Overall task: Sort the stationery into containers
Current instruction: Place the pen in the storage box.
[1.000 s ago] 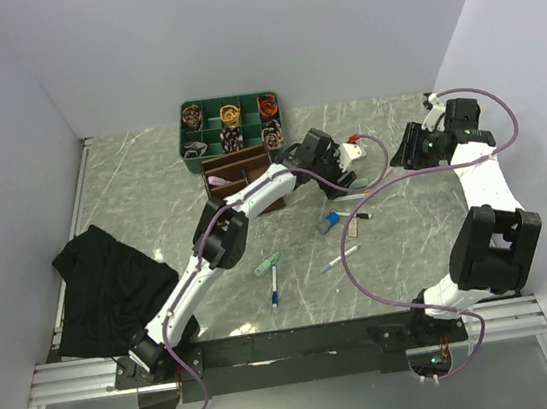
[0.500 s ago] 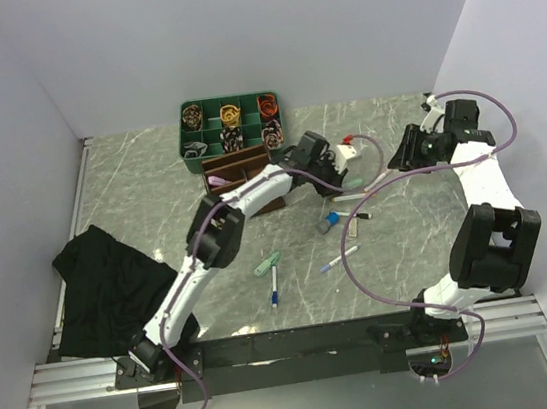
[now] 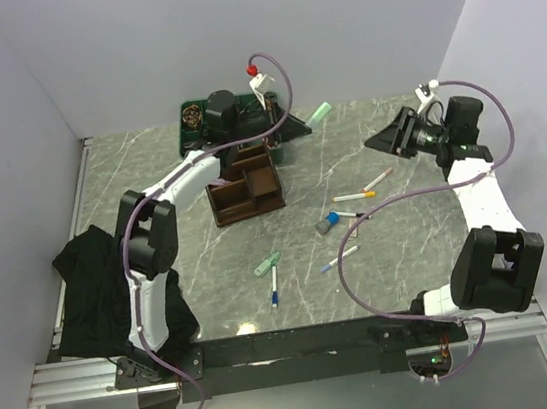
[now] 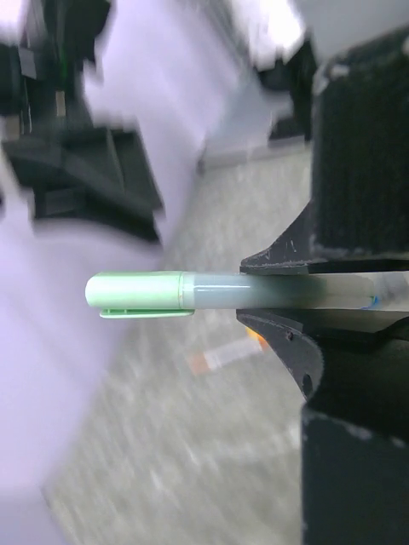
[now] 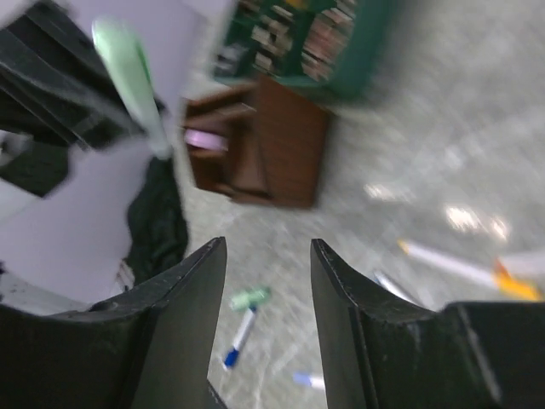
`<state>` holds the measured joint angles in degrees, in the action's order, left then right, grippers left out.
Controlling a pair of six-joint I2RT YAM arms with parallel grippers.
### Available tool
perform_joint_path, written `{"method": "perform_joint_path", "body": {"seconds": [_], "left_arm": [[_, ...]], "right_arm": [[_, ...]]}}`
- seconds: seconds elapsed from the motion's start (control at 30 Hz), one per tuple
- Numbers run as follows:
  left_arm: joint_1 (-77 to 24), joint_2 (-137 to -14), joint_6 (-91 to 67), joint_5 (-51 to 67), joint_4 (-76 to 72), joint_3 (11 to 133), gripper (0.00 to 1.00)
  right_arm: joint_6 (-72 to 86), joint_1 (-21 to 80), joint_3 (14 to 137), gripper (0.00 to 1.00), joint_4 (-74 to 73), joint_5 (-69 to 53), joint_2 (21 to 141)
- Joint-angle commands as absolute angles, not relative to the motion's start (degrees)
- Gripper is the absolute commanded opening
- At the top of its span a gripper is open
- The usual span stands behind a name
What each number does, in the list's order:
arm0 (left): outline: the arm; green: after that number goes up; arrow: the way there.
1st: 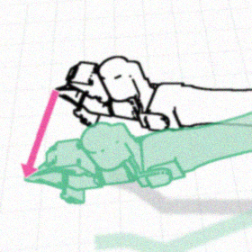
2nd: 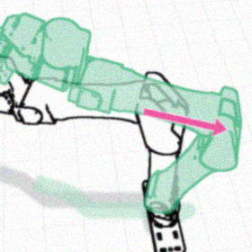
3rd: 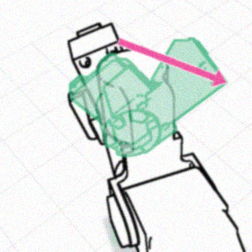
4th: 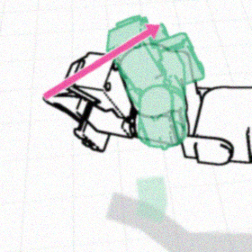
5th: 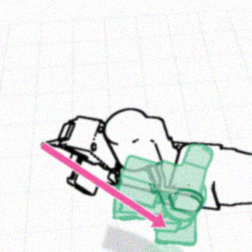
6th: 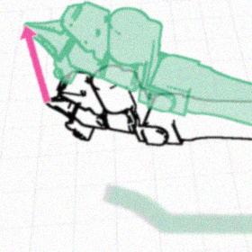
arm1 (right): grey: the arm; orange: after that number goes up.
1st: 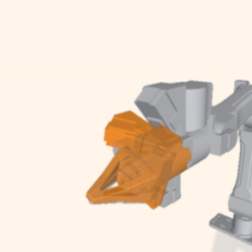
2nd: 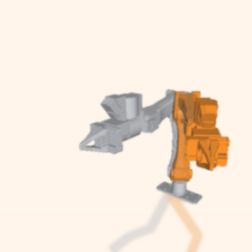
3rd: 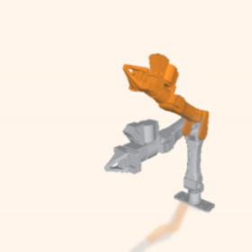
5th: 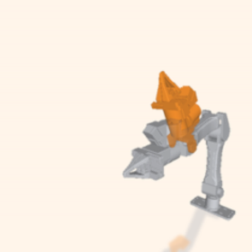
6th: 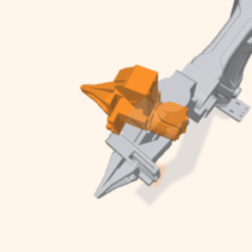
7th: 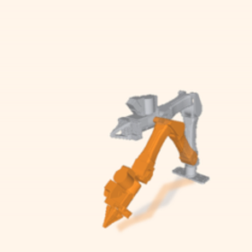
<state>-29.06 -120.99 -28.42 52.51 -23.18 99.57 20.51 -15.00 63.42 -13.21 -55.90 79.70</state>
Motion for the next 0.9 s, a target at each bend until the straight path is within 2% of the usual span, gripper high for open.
{"method": "perform_joint_path", "body": {"seconds": [0.0,0.13,0.17,0.47,0.73,0.77,0.8,0.87], "left_arm": [[-31.1,-117.6,-46.2,63.7,-43.0,95.5,0.01],[-31.2,-116.0,-47.5,64.7,-43.3,94.0,0.01],[-31.2,-115.8,-47.6,64.9,-43.3,93.9,0.01],[-31.2,-115.9,-47.6,64.6,-43.2,94.6,0.01],[-31.7,-116.5,-45.7,64.8,-41.2,96.2,0.01],[-31.9,-116.5,-45.5,64.9,-40.7,96.2,0.01],[-32.0,-116.5,-45.2,64.9,-40.4,96.2,0.01],[-32.2,-116.4,-44.9,65.0,-39.7,96.2,0.01]], "right_arm": [[32.1,-9.9,64.4,0.53,9.3,-61.6,78.7],[44.9,-6.9,61.1,0.54,30.5,-63.3,80.2],[45.3,-6.2,61.0,0.54,32.1,-63.6,80.2],[43.2,-2.5,63.3,0.54,29.6,-65.7,81.4],[45.5,-2.3,64.9,0.44,32.4,-64.2,84.0],[45.5,-2.0,65.3,0.41,32.7,-64.1,84.3],[45.4,-2.0,65.5,0.33,32.7,-63.6,84.6],[46.0,-1.9,65.9,0.25,33.9,-63.5,85.4]]}}
